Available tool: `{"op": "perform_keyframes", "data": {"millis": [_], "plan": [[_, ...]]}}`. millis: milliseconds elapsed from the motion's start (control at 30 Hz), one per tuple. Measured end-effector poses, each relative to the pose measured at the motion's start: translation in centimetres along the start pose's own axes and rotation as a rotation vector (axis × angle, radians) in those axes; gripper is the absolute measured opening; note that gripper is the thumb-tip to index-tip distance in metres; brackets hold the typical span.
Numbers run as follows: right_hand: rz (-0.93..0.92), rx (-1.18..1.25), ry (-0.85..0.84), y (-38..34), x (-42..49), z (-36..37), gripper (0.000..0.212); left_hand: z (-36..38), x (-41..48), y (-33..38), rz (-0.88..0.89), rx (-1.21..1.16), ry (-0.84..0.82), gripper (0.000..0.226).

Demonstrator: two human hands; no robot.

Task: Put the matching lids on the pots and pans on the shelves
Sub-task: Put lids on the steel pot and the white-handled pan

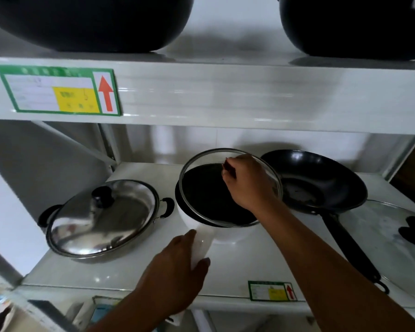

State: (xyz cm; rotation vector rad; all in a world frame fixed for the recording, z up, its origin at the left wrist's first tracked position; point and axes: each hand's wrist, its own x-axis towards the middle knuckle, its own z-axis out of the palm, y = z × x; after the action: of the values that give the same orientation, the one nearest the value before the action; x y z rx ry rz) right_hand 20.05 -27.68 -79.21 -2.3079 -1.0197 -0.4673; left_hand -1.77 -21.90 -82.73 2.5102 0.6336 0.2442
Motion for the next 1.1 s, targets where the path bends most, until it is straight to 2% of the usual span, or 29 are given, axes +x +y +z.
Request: {"op": "perform_keyframes", "data": {"millis": [333, 533, 900, 1100], "plan": [[-0.021, -0.034, -0.087, -0.4, 0.8, 2.2, 0.019, 1.0, 2.6, 0.4, 0.030, -0.005, 0.065, 0.055], [-0.009, -0.054, -0.069, -0.3, 0.6, 2.8, 0.023, 1.3, 3.5, 0.5, 0.046, -0.019, 0.067, 0.044], [-0.015, -0.053, -0.045, -0.2, 0.6, 3.9, 0.024, 1.4, 3.8, 0.6, 0.027, -0.016, 0.061, 0.044], [0.039, -0.059, -0.157, -1.5, -0.7, 2.1, 0.038, 1.4, 3.9, 0.7, 0.010, -0.008, 0.044, 0.045]]}}
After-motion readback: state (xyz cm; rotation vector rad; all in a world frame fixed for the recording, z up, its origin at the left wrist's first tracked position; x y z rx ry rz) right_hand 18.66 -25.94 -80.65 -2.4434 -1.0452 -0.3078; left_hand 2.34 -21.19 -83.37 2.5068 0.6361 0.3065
